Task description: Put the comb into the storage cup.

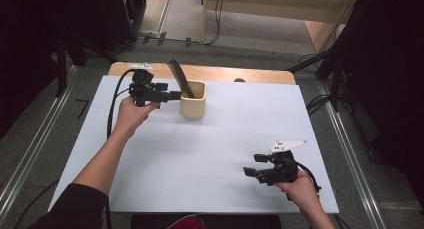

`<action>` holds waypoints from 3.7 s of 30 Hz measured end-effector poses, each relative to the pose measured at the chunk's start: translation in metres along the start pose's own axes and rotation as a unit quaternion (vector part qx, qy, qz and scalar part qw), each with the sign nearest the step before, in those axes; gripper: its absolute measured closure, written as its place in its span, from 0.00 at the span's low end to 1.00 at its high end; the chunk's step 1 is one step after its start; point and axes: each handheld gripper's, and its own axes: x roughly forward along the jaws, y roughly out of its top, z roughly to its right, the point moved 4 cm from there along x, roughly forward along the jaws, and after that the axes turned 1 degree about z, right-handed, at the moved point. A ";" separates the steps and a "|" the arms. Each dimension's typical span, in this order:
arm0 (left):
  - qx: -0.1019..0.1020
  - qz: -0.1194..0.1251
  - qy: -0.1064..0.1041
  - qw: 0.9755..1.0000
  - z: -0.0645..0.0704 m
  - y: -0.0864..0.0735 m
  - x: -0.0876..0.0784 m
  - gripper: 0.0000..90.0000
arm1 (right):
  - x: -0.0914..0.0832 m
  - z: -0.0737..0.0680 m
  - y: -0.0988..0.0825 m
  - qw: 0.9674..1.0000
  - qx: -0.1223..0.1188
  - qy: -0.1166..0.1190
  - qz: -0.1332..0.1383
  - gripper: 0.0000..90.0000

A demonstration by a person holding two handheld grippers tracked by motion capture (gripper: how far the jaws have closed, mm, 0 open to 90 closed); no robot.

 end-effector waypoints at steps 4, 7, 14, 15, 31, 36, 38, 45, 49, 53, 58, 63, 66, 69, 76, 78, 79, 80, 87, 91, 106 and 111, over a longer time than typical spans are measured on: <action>0.000 0.003 -0.003 1.000 0.000 -0.004 -0.004 0.16 | 0.000 0.001 0.000 1.000 0.000 -0.001 -0.001 0.29; 0.002 0.000 -0.007 1.000 0.001 -0.007 -0.006 0.16 | 0.001 0.001 0.000 1.000 0.001 -0.001 -0.001 0.29; 0.002 -0.009 -0.013 1.000 0.003 -0.016 -0.006 0.16 | 0.001 0.001 0.000 1.000 0.002 -0.001 -0.002 0.29; 0.002 -0.012 -0.016 1.000 0.003 -0.018 -0.006 0.16 | 0.001 0.001 0.000 1.000 0.002 -0.001 -0.002 0.29; 0.002 -0.045 -0.030 0.999 0.017 -0.043 -0.009 0.16 | 0.000 0.002 -0.001 1.000 0.004 -0.002 -0.002 0.29; 0.004 -0.054 -0.033 0.998 0.023 -0.050 -0.012 0.17 | 0.000 0.002 -0.001 1.000 0.004 -0.002 -0.001 0.29; 0.005 -0.058 -0.031 0.998 0.025 -0.052 -0.015 0.17 | 0.000 0.003 -0.001 1.000 0.006 -0.003 -0.001 0.29; 0.003 -0.052 -0.040 0.998 0.033 -0.061 -0.023 0.17 | -0.001 0.004 -0.001 1.000 0.005 -0.006 0.000 0.29; 0.006 -0.055 -0.042 0.998 0.036 -0.067 -0.027 0.17 | 0.000 0.004 -0.001 1.000 0.009 -0.006 -0.001 0.29; 0.006 -0.054 -0.042 0.998 0.041 -0.073 -0.031 0.17 | 0.000 0.004 0.000 1.000 0.012 -0.006 -0.001 0.29; 0.004 -0.050 -0.044 0.998 0.047 -0.080 -0.036 0.17 | 0.000 0.005 0.000 1.000 0.012 -0.007 -0.001 0.29; 0.004 -0.052 -0.040 0.998 0.052 -0.087 -0.040 0.17 | 0.000 0.005 0.000 1.000 0.012 -0.007 -0.001 0.29; 0.005 -0.053 -0.039 0.998 0.054 -0.092 -0.043 0.17 | 0.000 0.005 0.000 1.000 0.012 -0.007 -0.001 0.29; 0.004 -0.056 -0.039 0.998 0.055 -0.097 -0.045 0.18 | 0.000 0.006 0.000 1.000 0.012 -0.007 -0.001 0.29; 0.006 -0.064 -0.033 0.997 0.058 -0.106 -0.047 0.18 | 0.000 0.007 -0.001 1.000 0.014 -0.010 -0.002 0.29; 0.006 -0.066 -0.033 0.997 0.060 -0.108 -0.048 0.18 | 0.000 0.008 -0.001 1.000 0.016 -0.010 -0.001 0.29; 0.007 -0.067 -0.035 0.997 0.060 -0.110 -0.048 0.18 | -0.001 0.009 -0.001 1.000 0.017 -0.010 -0.002 0.29; 0.007 -0.068 -0.033 0.997 0.061 -0.111 -0.048 0.18 | -0.001 0.009 -0.002 1.000 0.018 -0.010 -0.002 0.29; 0.012 -0.070 -0.027 0.997 0.065 -0.119 -0.051 0.18 | 0.000 0.011 -0.003 1.000 0.024 -0.009 -0.001 0.29; 0.015 -0.072 -0.024 0.997 0.066 -0.124 -0.053 0.18 | 0.000 0.014 -0.004 1.000 0.023 -0.011 -0.003 0.29; 0.038 -0.089 -0.002 0.995 0.067 -0.144 -0.066 0.17 | 0.000 0.017 -0.004 1.000 0.029 -0.012 -0.002 0.29; 0.039 -0.096 0.002 0.995 0.068 -0.151 -0.070 0.17 | 0.000 0.017 -0.004 1.000 0.029 -0.012 -0.002 0.29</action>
